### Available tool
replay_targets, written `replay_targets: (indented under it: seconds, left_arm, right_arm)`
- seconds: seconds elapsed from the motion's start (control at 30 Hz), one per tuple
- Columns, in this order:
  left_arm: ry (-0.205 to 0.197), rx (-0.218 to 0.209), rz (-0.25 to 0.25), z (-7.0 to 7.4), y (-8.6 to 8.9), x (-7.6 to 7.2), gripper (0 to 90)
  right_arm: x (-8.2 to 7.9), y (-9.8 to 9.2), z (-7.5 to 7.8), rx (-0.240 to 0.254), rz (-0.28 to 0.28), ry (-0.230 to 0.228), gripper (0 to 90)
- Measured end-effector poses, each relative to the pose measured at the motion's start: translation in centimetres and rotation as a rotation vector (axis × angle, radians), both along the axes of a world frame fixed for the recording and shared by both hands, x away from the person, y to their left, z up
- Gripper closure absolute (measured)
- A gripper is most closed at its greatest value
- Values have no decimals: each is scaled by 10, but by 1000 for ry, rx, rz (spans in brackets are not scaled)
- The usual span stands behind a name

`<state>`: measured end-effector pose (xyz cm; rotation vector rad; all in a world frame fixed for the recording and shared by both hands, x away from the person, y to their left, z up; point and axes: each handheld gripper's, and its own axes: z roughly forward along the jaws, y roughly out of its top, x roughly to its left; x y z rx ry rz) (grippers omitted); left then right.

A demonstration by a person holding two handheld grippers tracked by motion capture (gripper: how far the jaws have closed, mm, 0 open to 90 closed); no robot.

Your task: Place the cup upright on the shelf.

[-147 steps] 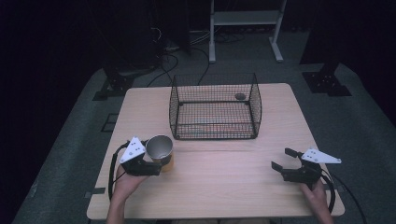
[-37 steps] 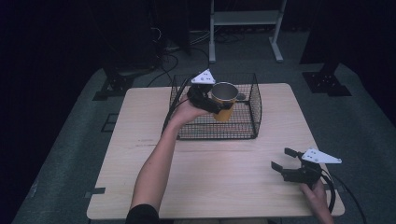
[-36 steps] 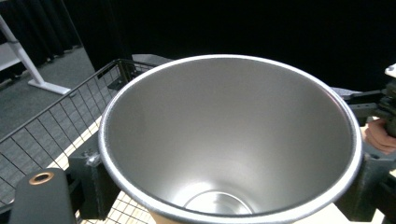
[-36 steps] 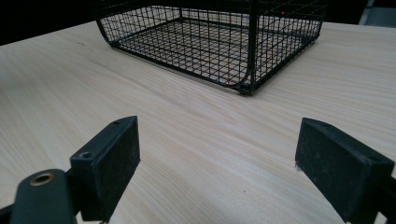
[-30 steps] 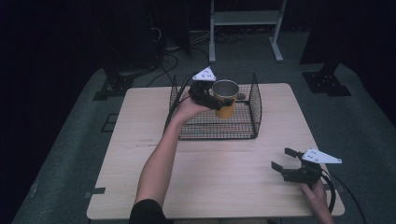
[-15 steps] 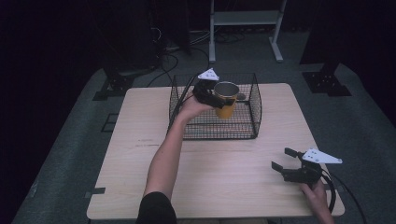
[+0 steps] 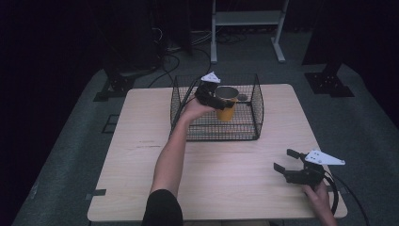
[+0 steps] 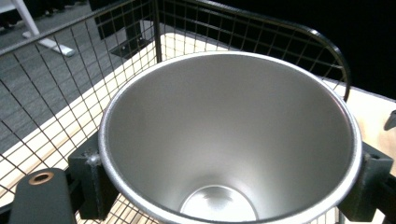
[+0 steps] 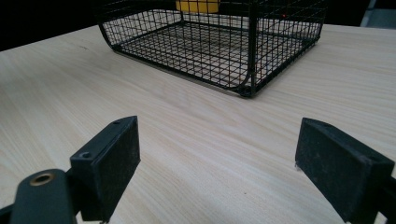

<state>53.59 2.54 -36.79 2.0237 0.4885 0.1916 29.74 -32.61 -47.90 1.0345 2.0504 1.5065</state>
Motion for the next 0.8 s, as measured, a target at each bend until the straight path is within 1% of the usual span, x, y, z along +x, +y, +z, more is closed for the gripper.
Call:
replay_targets:
  seconds: [0.2,0.37,0.57,0.67,0.8]
  left_arm:
    - [11,5,-1,-7,-3,3,131]
    - [24,11,9,-12,-3,6,131]
    - [39,27,13,-18,-4,9,131]
    - [41,28,13,-20,-4,10,131]
    - [53,41,13,-24,-6,11,131]
  right_arm:
    - [0,0,0,2,0,-1,129]
    - [0,0,0,4,-1,-1,129]
    - [0,0,0,5,0,-2,129]
    - [0,0,0,6,-1,-1,129]
    - [0,0,0,6,-1,-3,129]
